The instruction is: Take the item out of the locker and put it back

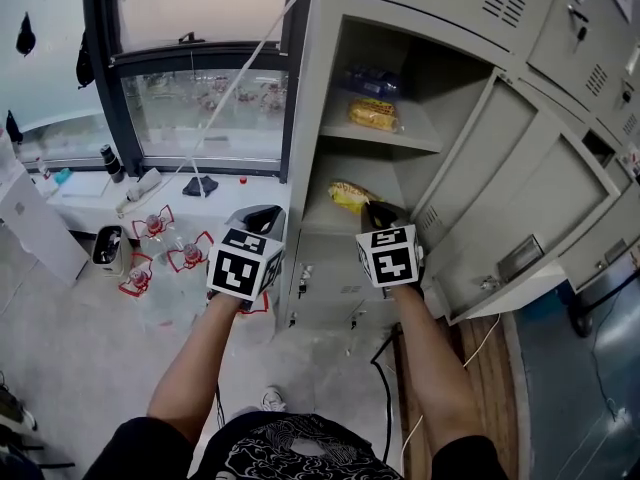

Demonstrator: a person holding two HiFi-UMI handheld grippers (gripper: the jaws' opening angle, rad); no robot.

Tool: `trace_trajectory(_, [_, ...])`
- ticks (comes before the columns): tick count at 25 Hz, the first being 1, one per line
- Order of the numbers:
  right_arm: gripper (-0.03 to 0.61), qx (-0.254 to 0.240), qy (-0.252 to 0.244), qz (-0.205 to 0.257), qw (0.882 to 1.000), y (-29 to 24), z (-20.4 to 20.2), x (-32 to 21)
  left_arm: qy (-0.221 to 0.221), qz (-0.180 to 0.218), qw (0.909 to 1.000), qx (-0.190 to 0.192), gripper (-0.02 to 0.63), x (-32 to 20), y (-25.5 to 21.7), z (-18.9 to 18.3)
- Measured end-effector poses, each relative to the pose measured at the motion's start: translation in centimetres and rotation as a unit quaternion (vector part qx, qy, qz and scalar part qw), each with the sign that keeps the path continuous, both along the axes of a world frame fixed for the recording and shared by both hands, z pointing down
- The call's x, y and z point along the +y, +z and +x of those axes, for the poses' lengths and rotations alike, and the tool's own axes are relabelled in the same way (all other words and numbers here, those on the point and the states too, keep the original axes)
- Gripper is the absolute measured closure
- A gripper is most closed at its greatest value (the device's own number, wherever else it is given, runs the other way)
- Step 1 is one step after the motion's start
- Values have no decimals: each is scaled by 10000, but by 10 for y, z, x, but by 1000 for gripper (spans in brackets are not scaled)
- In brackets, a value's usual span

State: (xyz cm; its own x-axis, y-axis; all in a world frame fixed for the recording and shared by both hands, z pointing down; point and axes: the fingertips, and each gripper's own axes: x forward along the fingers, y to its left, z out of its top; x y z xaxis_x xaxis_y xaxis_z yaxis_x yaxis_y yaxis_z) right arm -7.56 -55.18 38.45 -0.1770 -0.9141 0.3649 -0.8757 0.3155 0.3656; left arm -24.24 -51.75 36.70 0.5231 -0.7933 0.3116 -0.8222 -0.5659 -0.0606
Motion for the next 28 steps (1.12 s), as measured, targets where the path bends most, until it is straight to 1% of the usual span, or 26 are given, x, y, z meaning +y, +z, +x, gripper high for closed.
trace_trajectory(3, [552,-97,-83,41,9999,-4,1,11,-114,53,9999,-28,614,10,-2,2])
trace_trajectory(8, [552,-237,-302,118,9992,-13,1,34,-275,17,9996,-13,614,34,-5,9])
trace_trajectory(13, [552,-402,-479,207,9978,-22,3,64,-462,135,9988,-59,614,61,-9,13])
trace_trajectory(21, [552,-717,-651,237,9950,-24,20,114,-492,119,9987,-74,614,110,-10,45])
trace_trajectory(28, [552,-883,-716,363,9929,-31,41,154,-508,128,9985,-131,614,144,-6,68])
